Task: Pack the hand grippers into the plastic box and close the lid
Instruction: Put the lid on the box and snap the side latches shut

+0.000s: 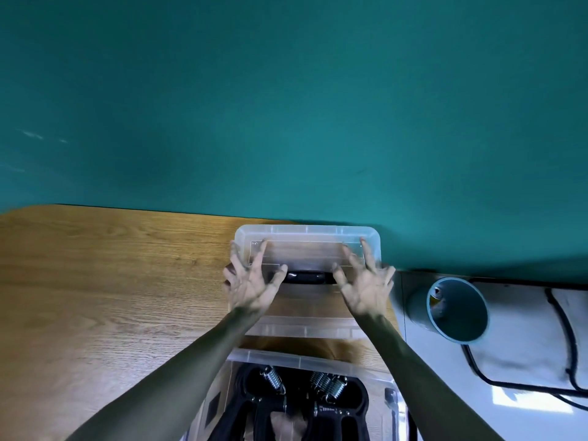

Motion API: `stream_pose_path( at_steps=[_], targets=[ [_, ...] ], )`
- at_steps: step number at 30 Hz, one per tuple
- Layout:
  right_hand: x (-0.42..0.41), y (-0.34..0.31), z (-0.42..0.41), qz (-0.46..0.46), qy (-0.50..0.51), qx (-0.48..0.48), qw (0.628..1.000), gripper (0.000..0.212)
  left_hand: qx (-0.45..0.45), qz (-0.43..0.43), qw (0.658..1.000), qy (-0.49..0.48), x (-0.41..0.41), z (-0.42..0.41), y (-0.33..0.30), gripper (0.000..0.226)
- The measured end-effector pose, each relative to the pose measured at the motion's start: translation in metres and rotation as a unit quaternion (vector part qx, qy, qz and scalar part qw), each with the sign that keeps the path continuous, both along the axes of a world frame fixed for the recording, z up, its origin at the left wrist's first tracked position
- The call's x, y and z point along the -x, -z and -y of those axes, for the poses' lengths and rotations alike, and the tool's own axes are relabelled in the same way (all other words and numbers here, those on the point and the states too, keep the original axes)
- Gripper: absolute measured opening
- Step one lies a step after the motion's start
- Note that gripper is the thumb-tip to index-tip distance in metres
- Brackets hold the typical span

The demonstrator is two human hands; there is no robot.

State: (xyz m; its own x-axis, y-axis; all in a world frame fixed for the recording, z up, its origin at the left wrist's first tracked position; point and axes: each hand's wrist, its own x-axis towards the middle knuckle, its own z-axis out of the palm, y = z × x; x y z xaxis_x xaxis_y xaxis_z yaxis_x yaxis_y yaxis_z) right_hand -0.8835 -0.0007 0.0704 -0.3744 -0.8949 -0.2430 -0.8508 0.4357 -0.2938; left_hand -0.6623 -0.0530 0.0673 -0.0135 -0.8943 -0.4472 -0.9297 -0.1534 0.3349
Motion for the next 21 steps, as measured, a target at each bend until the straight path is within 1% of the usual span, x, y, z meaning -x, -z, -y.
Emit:
stream_pose_path(
  at_steps=[2,5,6,8,14,17,21],
  targets=[
    [-0.002,-0.016,0.001,0.007,0.011,0.011,1.0,0.054,0.039,0.005,0.999,0.005,-0.001,0.0,-0.008,0.082],
    [-0.005,-0.034,0.001,0.003,0.029,0.032,0.999,0.051,0.07,0.031,0.997,0.013,-0.004,0.004,-0.025,0.088],
    [-0.008,-0.039,0.0,0.013,0.041,0.035,0.998,0.051,0.07,0.032,0.997,0.012,-0.006,0.005,-0.032,0.092],
    [-0.014,-0.054,-0.002,0.004,0.046,0.053,0.998,0.051,0.082,0.029,0.996,0.01,-0.009,0.004,-0.049,0.097],
    [-0.026,-0.101,-0.019,-0.027,0.071,0.089,0.993,0.052,0.117,0.031,0.992,0.022,-0.015,-0.009,-0.085,0.093],
    [-0.033,-0.117,-0.046,-0.054,0.07,0.106,0.99,0.052,0.157,0.034,0.986,0.041,-0.021,-0.022,-0.104,0.09],
    [-0.043,-0.134,-0.071,-0.029,0.086,0.112,0.989,0.049,0.173,0.061,0.981,0.062,-0.021,-0.039,-0.134,0.089]
  ],
)
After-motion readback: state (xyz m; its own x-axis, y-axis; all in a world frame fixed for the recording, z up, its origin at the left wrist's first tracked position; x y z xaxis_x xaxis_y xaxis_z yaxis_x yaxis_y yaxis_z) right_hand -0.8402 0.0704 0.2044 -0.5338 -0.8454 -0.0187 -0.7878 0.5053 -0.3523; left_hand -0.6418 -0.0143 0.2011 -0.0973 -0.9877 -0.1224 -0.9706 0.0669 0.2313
